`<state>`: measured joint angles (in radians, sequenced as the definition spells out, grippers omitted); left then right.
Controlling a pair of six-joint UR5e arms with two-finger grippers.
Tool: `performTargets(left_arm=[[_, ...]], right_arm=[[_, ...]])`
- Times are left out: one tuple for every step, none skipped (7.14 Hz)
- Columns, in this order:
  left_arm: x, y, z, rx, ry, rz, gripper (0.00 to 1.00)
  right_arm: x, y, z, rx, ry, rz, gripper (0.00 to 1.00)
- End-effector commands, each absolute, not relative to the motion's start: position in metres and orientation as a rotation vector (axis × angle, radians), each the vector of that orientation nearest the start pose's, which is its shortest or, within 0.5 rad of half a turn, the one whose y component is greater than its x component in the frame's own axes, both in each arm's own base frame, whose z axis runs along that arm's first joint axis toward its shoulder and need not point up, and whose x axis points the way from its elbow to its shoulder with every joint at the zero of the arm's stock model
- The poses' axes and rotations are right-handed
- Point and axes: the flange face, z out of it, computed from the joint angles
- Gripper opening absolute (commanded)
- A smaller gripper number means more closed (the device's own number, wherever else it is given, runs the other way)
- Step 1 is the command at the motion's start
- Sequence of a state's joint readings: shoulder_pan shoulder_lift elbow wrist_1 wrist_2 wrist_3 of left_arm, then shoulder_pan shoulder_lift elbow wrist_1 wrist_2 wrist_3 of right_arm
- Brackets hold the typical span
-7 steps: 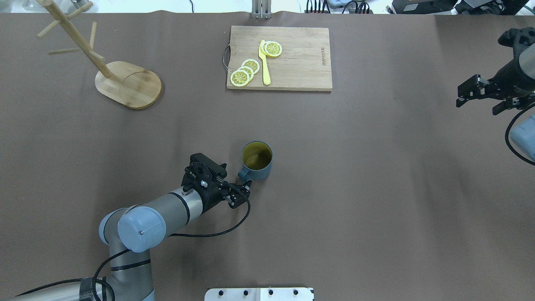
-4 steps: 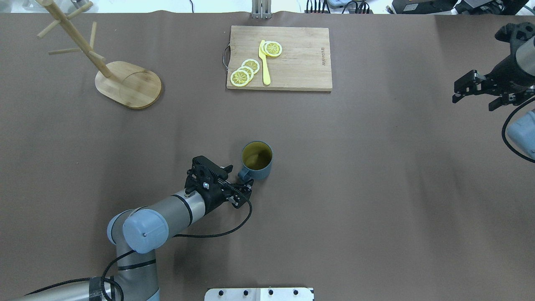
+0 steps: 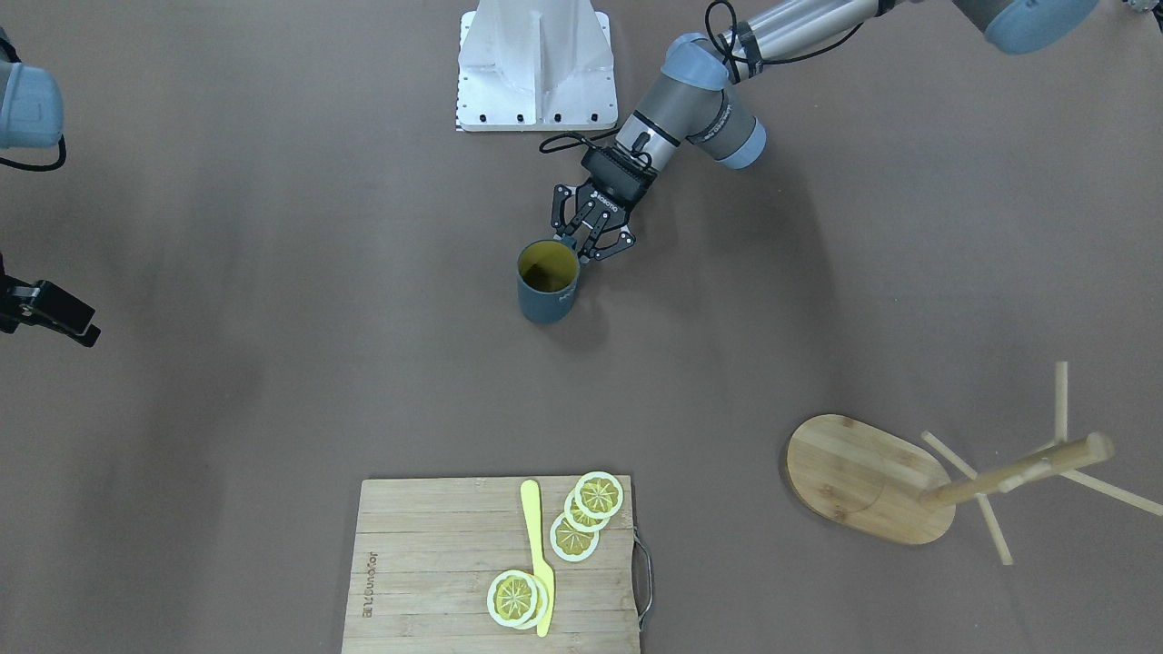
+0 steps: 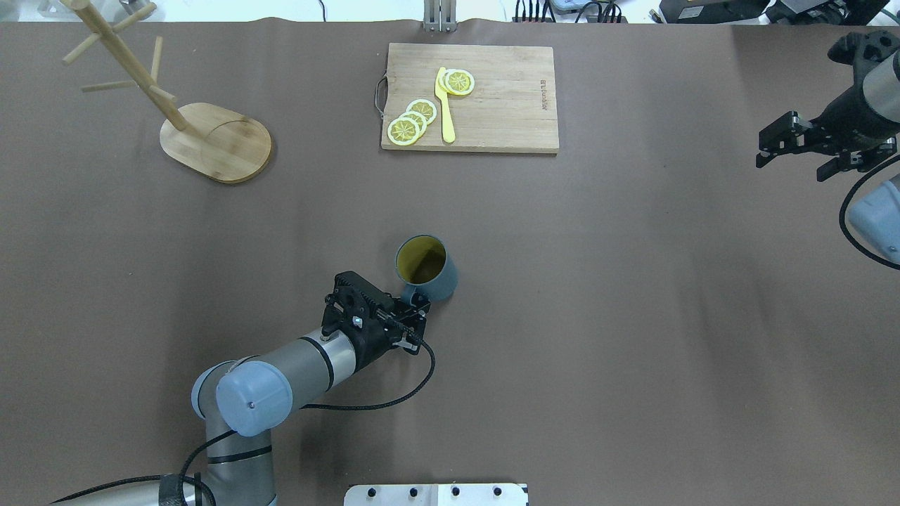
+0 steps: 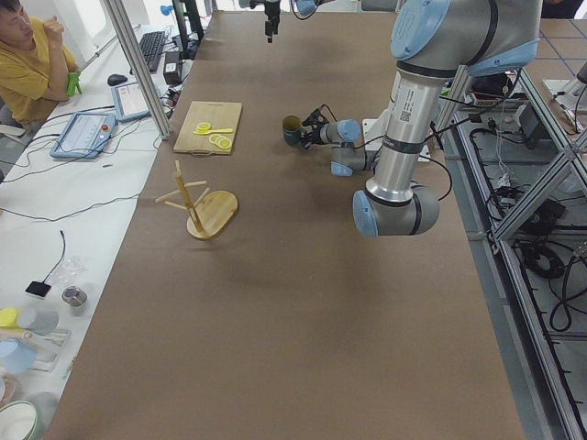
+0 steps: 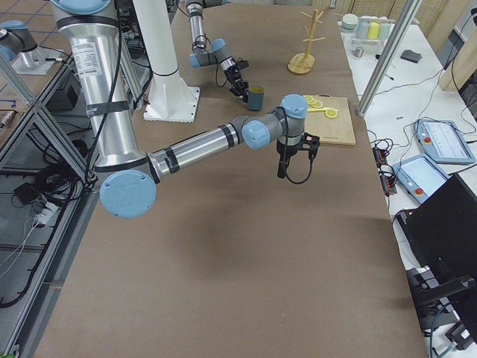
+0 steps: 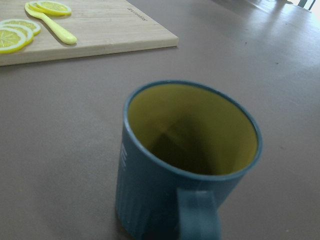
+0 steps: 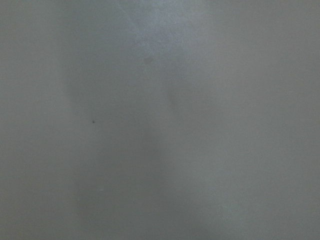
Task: Hang cup on storage rack
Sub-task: 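Lift the blue mug with the left gripper toward the wooden mug tree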
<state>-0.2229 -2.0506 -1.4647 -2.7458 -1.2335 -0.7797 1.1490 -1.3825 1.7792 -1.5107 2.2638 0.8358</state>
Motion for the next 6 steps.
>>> performTargets(left_arm=[[0.59,-0.308,0.281,0.963,1.268,0.125,0.0],[0.577,-0.324,0.281,0.888,1.342,-0.021,0.0],[0.548,-0.356,0.273,0.911,1.421,-0.128,0.0],[0.515,-0.391,0.275,0.882,1.505,-0.268,0.0],[0.488,-0.42,0.274,0.769,1.608,-0.43,0.0],[0.449,-0.456,0.276,0.646,1.719,-0.629,0.0]], right_arm=[[-0.167,-0.544,0.453,-0.044,-0.807,0.232,0.99],[-0.167,-0.544,0.453,-0.04,-0.806,0.233,0.99],[-0.167,-0.544,0.452,-0.038,-0.807,0.231,0.99],[-0.167,-0.543,0.449,-0.033,-0.811,0.229,0.99],[-0.167,-0.543,0.448,-0.03,-0.812,0.228,0.99],[-0.167,-0.543,0.445,-0.025,-0.814,0.228,0.99]])
